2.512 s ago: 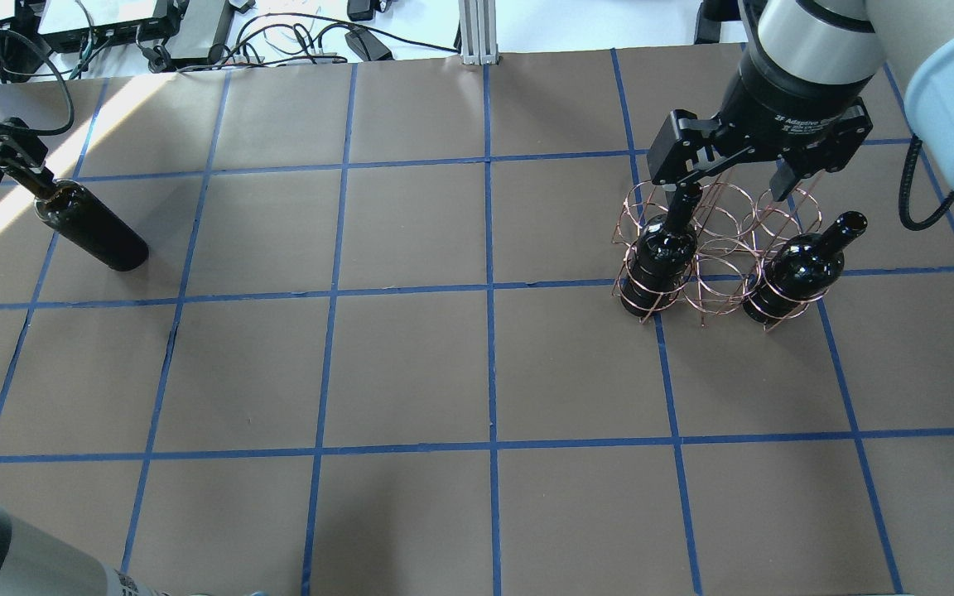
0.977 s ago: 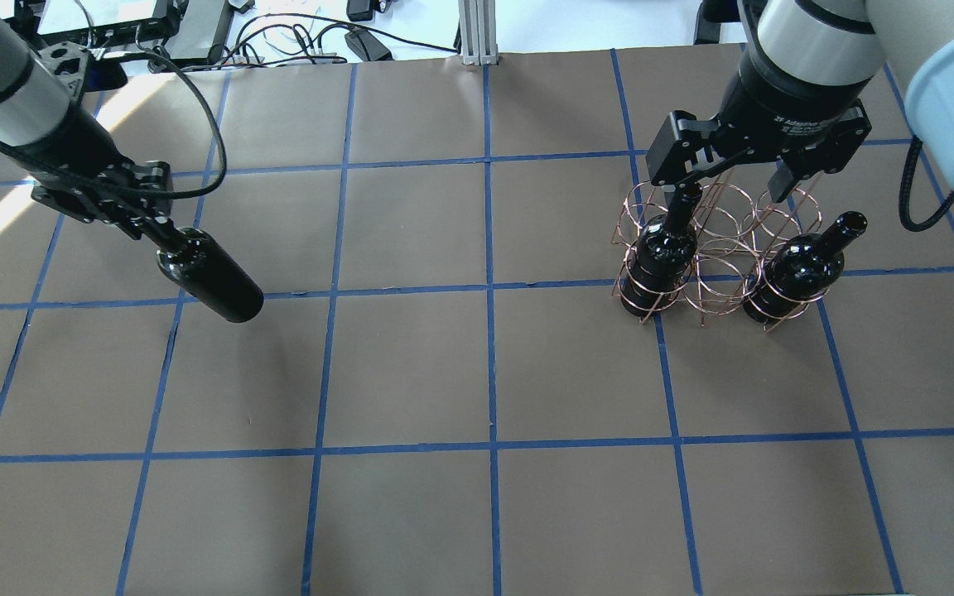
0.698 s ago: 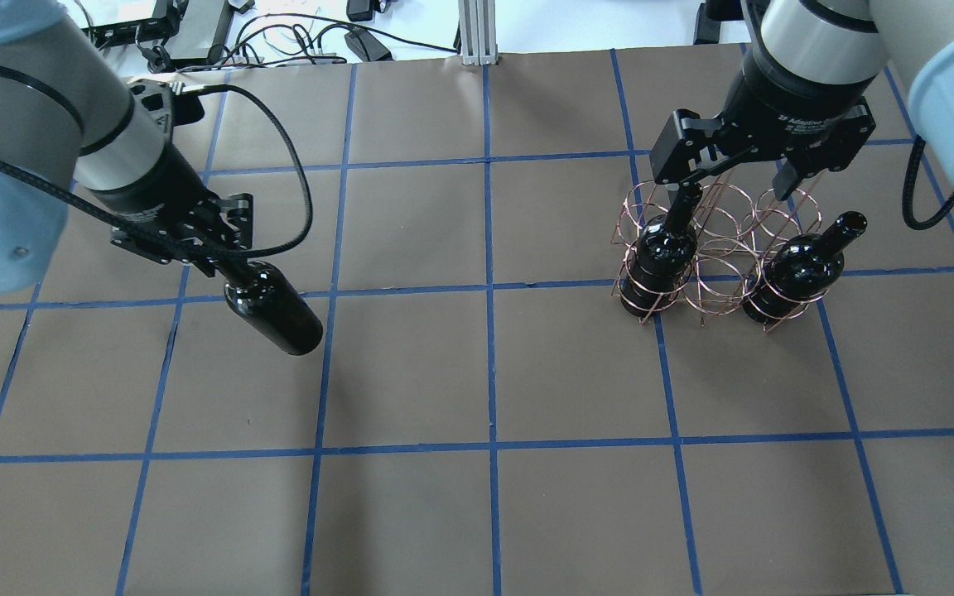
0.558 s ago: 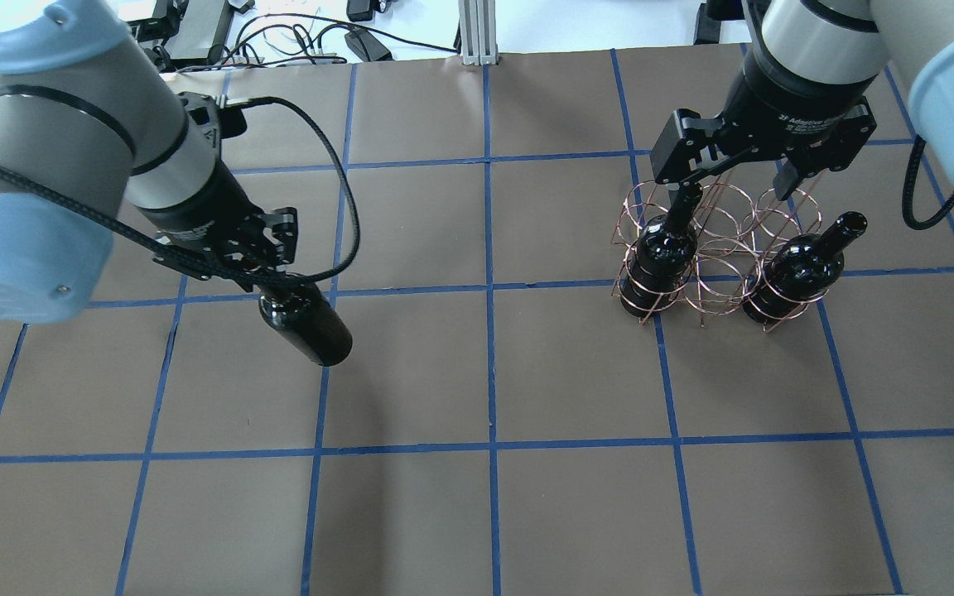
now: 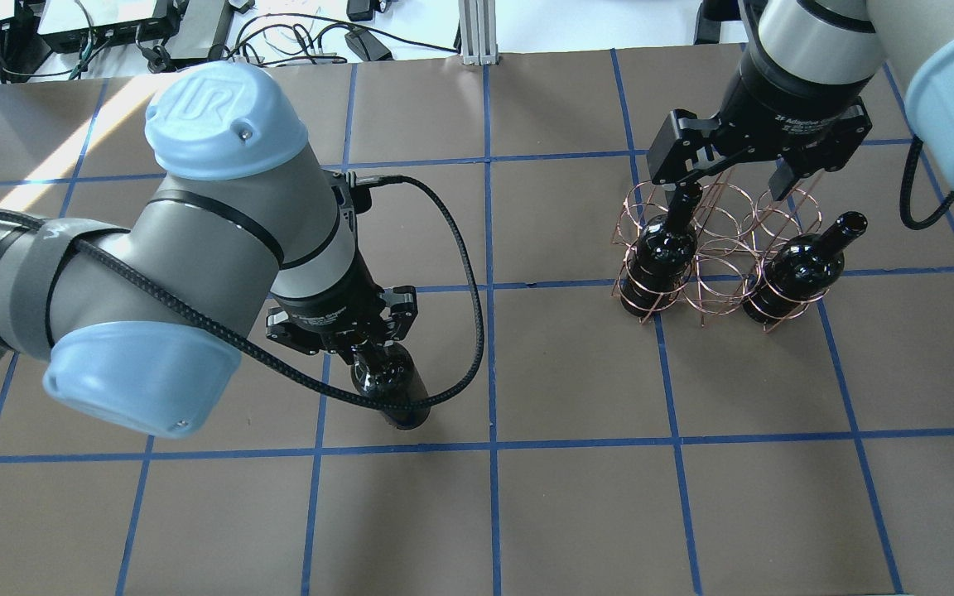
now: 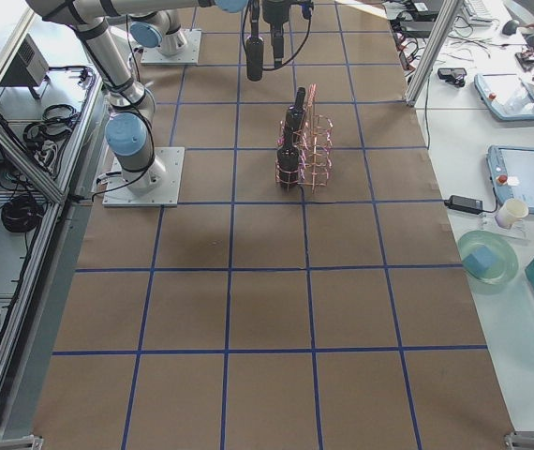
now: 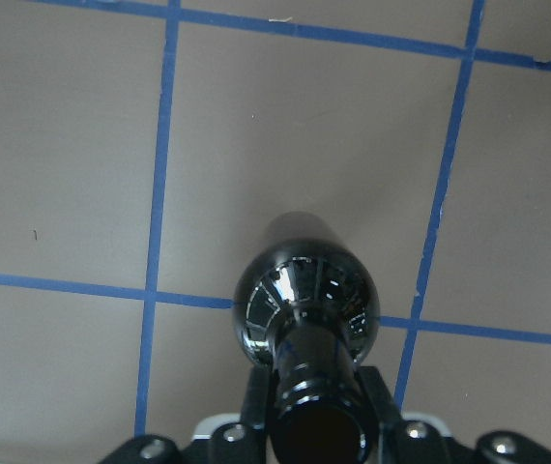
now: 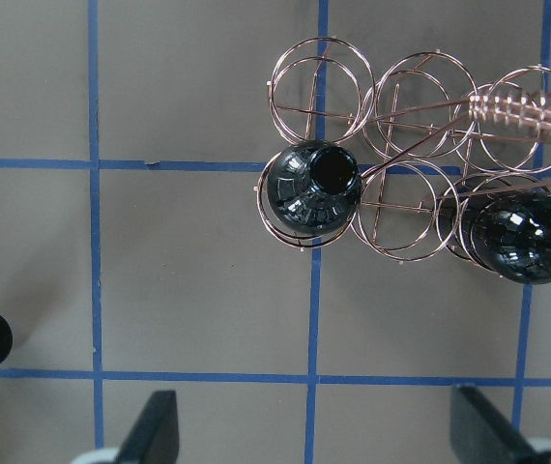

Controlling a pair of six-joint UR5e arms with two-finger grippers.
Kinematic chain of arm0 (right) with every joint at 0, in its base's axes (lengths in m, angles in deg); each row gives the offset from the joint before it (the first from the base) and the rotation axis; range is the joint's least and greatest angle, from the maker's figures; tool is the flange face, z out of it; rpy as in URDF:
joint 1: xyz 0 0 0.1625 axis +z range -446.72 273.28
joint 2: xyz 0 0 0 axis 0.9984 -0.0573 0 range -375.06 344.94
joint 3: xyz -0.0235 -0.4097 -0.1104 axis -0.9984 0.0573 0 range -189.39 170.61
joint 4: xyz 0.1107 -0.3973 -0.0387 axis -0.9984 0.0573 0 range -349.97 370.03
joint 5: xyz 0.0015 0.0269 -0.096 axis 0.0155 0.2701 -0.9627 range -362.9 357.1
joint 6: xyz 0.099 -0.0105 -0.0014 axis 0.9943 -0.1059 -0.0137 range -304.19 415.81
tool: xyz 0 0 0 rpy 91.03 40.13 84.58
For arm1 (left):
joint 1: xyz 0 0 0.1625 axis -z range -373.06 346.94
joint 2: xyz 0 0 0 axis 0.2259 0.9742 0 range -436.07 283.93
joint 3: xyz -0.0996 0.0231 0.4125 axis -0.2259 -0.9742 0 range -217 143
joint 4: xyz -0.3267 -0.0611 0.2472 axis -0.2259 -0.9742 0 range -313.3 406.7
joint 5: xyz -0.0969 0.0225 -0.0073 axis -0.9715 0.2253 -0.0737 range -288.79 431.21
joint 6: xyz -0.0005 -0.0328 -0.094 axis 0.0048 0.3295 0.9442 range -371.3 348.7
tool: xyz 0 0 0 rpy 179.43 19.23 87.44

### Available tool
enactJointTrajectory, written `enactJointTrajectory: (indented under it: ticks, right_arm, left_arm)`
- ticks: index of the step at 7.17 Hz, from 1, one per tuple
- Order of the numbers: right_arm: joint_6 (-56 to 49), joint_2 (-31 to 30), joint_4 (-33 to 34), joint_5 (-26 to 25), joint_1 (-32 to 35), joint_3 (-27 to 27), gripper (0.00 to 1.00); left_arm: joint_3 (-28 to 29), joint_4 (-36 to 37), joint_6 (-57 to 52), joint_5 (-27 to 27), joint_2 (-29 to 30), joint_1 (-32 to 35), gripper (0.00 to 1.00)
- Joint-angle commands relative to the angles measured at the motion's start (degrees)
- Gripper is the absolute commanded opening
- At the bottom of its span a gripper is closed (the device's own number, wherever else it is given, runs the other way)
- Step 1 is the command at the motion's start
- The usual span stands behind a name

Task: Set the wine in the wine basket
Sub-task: 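Swing the bottle upright with the left gripper and stand it on the table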

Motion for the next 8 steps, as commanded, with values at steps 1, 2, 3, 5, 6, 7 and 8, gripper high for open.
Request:
enactJointTrajectory:
  ticks: [1,2,3,5,6,7,8]
  right_arm:
    - [0.0,0.0,0.0,0.0,0.0,0.0,1.00]
    - [-0.1,0.1,0.1,0.1,0.1,0.0,1.00]
    - [0.6,-0.1,0.2,0.1,0.1,0.1,1.00]
    - [0.7,-0.2,2.5,-0.2,0.2,0.1,1.00]
    - [0.6,-0.2,4.5,-0.2,0.2,0.1,1.00]
    - [0.6,-0.2,4.7,0.0,0.2,0.1,1.00]
    - [0.1,-0.1,4.7,0.1,0.2,0.1,1.00]
  left_arm:
    - [-1.4,0.1,0.1,-2.1,-0.2,0.7,0.00]
    - [-1.0,1.5,0.0,-2.2,0.1,0.6,0.00]
    - [-0.9,2.7,-0.2,-2.1,0.1,0.6,0.00]
    - [-0.5,4.1,-4.8,-1.3,0.3,-0.2,0.00]
    - [-0.5,4.1,-4.8,-1.3,0.7,-0.1,0.00]
    - [-0.4,4.2,-5.0,-1.2,0.9,-0.2,0.00]
    - [-0.3,4.2,-5.1,-0.8,1.1,-0.6,0.00]
